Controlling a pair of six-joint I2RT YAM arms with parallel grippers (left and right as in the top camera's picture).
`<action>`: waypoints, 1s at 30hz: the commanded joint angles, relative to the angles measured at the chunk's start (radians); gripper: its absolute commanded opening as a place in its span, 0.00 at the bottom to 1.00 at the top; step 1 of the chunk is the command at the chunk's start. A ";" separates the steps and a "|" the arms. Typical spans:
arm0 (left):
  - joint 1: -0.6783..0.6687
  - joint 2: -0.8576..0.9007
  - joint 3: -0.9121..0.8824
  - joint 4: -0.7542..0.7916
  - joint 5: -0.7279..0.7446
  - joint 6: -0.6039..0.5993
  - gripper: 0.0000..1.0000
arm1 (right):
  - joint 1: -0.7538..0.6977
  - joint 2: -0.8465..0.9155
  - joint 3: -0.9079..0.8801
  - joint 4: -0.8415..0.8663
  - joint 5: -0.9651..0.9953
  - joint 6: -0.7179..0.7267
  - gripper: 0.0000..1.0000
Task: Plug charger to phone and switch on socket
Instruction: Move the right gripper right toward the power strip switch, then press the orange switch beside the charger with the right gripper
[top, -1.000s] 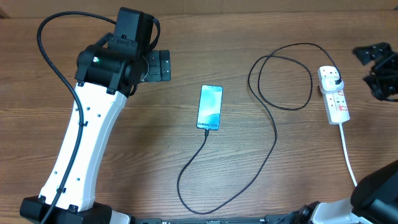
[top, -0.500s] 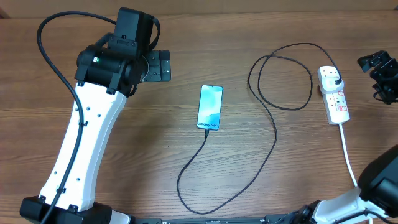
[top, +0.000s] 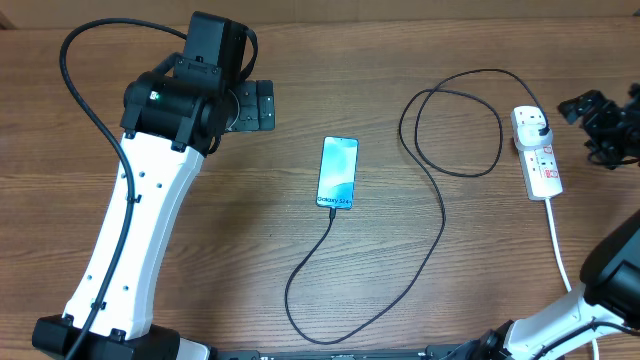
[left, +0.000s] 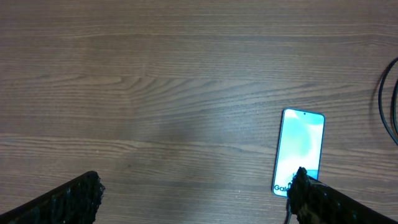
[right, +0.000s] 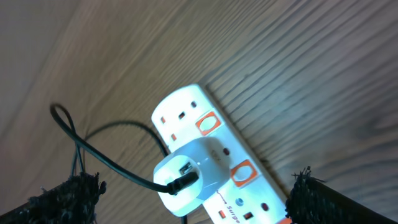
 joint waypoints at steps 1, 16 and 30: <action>0.002 -0.009 0.021 -0.002 -0.020 0.018 0.99 | 0.024 0.026 0.001 -0.001 -0.068 -0.054 1.00; 0.002 -0.009 0.021 -0.002 -0.020 0.018 1.00 | 0.039 0.032 0.001 -0.018 -0.082 -0.143 0.99; 0.002 -0.009 0.021 -0.002 -0.020 0.018 1.00 | 0.048 0.098 0.000 -0.025 -0.117 -0.159 0.98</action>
